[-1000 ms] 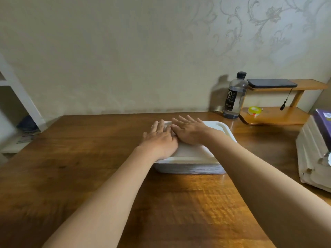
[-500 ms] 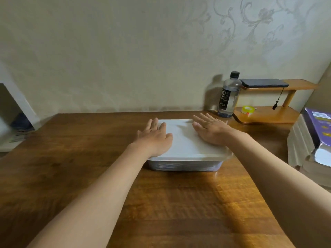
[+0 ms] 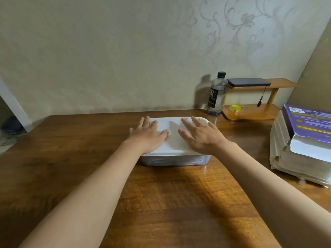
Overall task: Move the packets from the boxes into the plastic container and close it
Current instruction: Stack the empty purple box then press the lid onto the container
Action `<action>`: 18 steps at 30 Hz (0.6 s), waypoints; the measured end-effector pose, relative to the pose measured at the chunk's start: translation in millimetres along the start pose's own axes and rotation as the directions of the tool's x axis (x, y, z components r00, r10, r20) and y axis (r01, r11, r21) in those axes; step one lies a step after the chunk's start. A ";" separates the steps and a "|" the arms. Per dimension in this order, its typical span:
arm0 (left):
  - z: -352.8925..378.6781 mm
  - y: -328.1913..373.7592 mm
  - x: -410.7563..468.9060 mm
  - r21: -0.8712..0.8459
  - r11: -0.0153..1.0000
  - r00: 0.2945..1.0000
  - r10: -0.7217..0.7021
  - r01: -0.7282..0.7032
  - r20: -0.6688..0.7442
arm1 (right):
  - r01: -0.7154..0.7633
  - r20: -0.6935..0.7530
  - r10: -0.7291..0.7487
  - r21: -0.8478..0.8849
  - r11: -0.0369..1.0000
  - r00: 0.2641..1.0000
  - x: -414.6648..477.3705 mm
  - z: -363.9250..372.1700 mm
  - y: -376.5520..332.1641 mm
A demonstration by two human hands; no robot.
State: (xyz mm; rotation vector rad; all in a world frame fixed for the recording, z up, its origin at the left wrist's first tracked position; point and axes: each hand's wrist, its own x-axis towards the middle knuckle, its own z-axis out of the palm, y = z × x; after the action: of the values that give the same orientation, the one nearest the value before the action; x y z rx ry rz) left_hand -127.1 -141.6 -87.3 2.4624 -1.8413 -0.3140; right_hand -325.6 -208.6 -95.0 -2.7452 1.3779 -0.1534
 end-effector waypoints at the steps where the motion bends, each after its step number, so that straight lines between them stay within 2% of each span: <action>1: 0.3 -0.2 -0.2 -0.001 1.000 1.000 0.004 -0.004 -0.006 | 0.000 0.013 0.000 -0.026 1.000 1.000 0.5 0.7 0.0; 6: 1.2 0.6 -2.6 0.027 0.999 0.996 0.046 -0.044 -0.076 | -0.012 0.160 0.037 -0.155 0.988 0.986 6.6 3.4 -2.0; 10: -2.5 5.5 -5.9 0.182 0.974 0.975 0.165 -0.137 -0.151 | -0.030 0.236 0.071 -0.171 0.985 0.969 10.3 -1.4 -4.1; 13: -6.0 12.5 -8.4 0.120 0.970 0.974 0.219 -0.212 -0.052 | -0.036 0.257 0.081 -0.175 0.984 0.963 10.5 -4.4 -6.8; 15: -2.9 14.1 -8.1 0.065 0.981 0.983 0.182 -0.184 0.034 | -0.041 0.263 0.087 -0.174 0.984 0.961 10.1 -5.8 -7.3; 18: 0.9 12.6 -5.5 0.091 0.988 0.988 0.118 -0.127 0.098 | -0.041 0.264 0.087 -0.174 0.984 0.960 7.4 -8.0 -9.2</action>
State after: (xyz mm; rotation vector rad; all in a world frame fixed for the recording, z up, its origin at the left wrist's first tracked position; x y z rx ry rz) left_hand -140.7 -139.9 -85.4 2.4196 -2.0822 -0.3461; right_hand -314.9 -209.2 -85.7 -2.7133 1.4586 0.3453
